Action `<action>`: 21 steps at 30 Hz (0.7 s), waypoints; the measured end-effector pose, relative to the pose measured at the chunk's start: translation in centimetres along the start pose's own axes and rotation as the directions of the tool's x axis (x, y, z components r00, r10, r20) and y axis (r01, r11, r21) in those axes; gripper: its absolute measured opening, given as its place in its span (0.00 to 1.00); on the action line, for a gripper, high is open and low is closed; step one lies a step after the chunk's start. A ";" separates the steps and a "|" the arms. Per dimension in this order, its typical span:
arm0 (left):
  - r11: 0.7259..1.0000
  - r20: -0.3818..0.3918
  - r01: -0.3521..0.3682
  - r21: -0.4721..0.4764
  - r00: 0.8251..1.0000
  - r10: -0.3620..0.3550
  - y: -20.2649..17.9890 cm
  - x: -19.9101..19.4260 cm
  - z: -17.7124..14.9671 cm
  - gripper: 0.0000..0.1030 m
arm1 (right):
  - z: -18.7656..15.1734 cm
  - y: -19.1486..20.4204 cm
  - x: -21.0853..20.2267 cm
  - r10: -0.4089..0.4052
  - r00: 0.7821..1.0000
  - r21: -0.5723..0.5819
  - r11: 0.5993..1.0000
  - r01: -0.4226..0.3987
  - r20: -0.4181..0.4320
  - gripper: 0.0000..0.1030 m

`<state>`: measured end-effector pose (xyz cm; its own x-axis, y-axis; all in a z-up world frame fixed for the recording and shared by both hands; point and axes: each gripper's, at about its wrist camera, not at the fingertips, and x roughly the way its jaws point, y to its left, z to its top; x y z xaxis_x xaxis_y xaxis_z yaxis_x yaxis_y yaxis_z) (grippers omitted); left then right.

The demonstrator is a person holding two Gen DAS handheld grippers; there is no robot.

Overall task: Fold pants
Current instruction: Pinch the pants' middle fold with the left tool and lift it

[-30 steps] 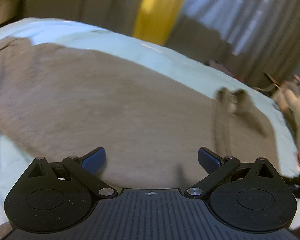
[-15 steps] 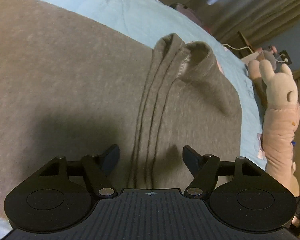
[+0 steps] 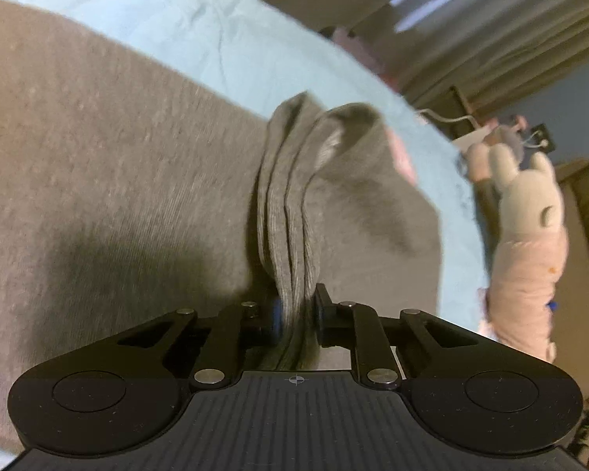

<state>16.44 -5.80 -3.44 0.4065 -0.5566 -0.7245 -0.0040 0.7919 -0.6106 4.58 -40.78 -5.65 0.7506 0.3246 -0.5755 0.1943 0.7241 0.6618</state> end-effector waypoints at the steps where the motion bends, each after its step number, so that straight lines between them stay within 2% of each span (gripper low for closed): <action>1: 1.000 0.014 0.010 0.015 1.000 -0.010 -0.3 -0.8 0.0 0.18 | 0.0 0.0 -0.2 0.009 1.000 0.000 1.000 -0.009 0.004 0.83; 5: 0.998 0.064 -0.009 0.061 0.998 0.005 -0.9 -3.4 0.2 0.18 | -0.1 0.5 -0.7 0.022 1.000 -0.035 0.999 -0.022 0.006 0.83; 12: 0.988 0.152 -0.099 0.122 0.985 0.080 1.2 -7.8 -0.6 0.18 | -0.5 2.0 -0.4 -0.013 1.000 -0.119 0.993 0.010 -0.025 0.84; 16: 0.972 0.199 -0.187 0.141 0.967 0.157 3.1 -9.4 -1.2 0.18 | -0.8 2.7 -0.2 -0.028 0.999 -0.167 0.986 0.022 -0.035 0.85; 18: 0.965 0.214 -0.223 0.138 0.958 0.190 4.0 -9.4 -1.5 0.24 | -0.9 3.2 0.1 -0.041 0.998 -0.195 0.980 0.032 -0.045 0.85; 20: 0.959 0.209 -0.269 0.089 0.947 0.246 5.2 -9.2 -1.6 0.28 | -1.1 3.6 0.4 -0.051 0.997 -0.219 0.975 0.038 -0.053 0.85; 21: 0.954 0.222 -0.294 0.059 0.935 0.275 5.7 -9.3 -1.6 0.28 | -1.2 3.9 0.6 -0.059 0.997 -0.232 0.972 0.045 -0.054 0.85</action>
<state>11.22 3.49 -0.67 0.5823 -0.2470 -0.7745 -0.0699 0.9340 -0.3504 4.97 -37.05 -3.99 0.7026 0.3140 -0.6385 0.0757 0.8592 0.5059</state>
